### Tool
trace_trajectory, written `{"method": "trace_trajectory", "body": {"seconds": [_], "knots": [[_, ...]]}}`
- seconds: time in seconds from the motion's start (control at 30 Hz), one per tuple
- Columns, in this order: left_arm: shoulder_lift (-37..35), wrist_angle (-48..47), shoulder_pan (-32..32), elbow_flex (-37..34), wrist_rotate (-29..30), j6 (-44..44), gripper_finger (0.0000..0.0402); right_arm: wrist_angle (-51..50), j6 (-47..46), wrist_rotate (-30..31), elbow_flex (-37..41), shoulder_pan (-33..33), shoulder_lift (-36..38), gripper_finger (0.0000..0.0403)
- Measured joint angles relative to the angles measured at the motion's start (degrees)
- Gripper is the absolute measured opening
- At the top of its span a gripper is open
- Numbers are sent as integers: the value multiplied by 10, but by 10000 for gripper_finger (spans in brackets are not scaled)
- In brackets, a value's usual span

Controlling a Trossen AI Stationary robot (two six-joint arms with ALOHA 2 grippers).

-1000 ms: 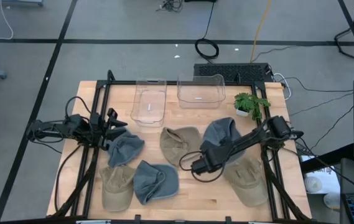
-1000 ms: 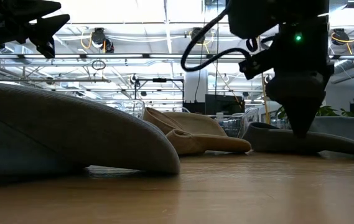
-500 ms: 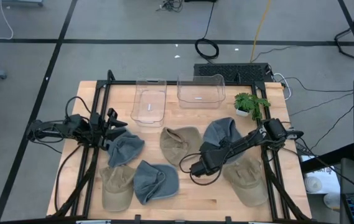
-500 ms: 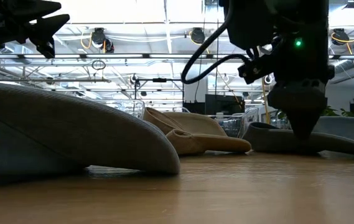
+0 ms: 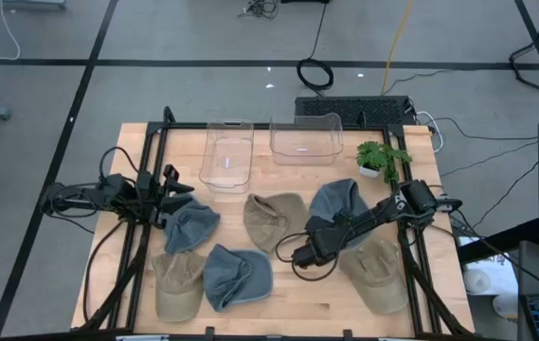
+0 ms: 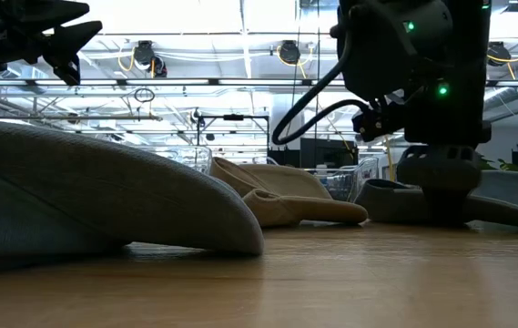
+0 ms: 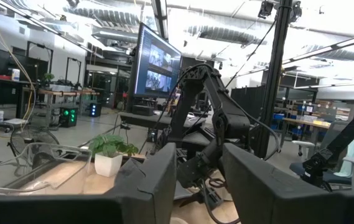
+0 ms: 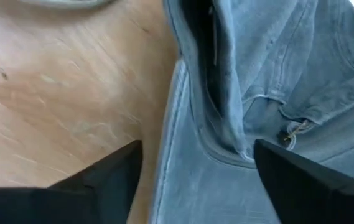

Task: Pick & Place hat
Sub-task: Put the top right blue cap into the right transparent bin

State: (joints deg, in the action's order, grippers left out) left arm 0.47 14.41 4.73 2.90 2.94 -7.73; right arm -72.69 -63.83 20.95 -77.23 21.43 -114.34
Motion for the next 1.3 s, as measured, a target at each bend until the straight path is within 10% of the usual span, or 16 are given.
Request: {"method": "trace_trajectory", "body": {"seconds": [0.33, 1.3], "knots": [[0, 0, 0, 0, 0, 0, 149, -4, 34, 7, 0, 0, 0, 15], [0, 0, 0, 0, 0, 0, 137, 12, 63, 290, 0, 48, 18, 1]]}}
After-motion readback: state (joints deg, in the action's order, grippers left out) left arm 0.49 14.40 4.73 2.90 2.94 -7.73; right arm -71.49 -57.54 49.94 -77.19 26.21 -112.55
